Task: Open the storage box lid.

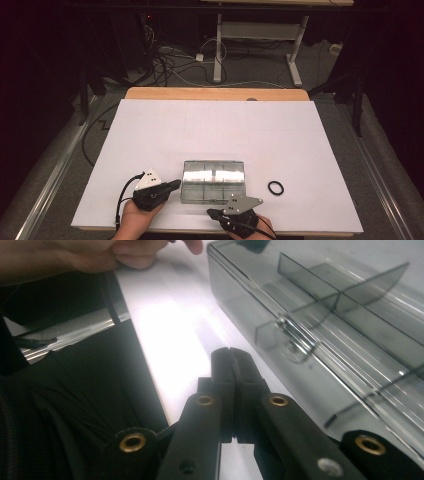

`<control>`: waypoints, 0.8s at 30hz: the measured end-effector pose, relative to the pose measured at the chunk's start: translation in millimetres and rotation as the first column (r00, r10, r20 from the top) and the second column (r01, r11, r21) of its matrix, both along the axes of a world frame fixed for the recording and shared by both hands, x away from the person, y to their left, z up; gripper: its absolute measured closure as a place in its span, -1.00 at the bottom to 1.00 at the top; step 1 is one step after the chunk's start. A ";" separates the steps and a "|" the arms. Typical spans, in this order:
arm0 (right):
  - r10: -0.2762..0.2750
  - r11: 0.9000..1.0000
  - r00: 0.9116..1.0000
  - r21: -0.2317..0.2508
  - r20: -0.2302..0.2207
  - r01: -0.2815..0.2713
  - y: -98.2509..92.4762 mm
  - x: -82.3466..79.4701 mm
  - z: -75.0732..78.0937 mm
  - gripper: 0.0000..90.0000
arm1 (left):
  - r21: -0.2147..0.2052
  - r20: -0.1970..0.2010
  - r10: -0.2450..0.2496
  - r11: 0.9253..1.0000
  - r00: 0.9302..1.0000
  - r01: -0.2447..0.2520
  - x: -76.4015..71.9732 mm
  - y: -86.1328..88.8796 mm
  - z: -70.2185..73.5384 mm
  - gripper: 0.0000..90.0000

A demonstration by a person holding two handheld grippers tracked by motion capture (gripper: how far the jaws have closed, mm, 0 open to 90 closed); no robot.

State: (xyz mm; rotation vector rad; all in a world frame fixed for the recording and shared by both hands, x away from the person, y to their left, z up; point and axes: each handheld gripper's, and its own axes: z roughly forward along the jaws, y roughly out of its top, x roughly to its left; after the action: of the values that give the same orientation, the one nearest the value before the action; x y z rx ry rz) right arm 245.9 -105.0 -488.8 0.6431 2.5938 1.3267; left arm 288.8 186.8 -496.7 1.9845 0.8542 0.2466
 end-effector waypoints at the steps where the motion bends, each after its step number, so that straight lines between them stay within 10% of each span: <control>1: -0.001 1.000 1.000 -0.003 0.001 0.001 -0.6 0.9 -0.6 1.00 | 0.007 -0.005 -0.002 1.000 1.000 0.002 0.1 -0.9 -0.3 0.95; 24: -0.057 0.998 0.997 -0.026 -0.055 0.056 -3.0 13.0 -6.2 1.00 | 0.076 -0.031 -0.031 0.997 0.999 0.033 2.7 -8.8 -1.6 0.95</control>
State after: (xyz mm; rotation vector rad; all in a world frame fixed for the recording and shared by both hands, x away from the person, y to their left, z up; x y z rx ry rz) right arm 258.9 -108.0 -495.0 0.7536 2.6100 1.2757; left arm 291.5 178.0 -498.3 2.0760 0.8423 0.2353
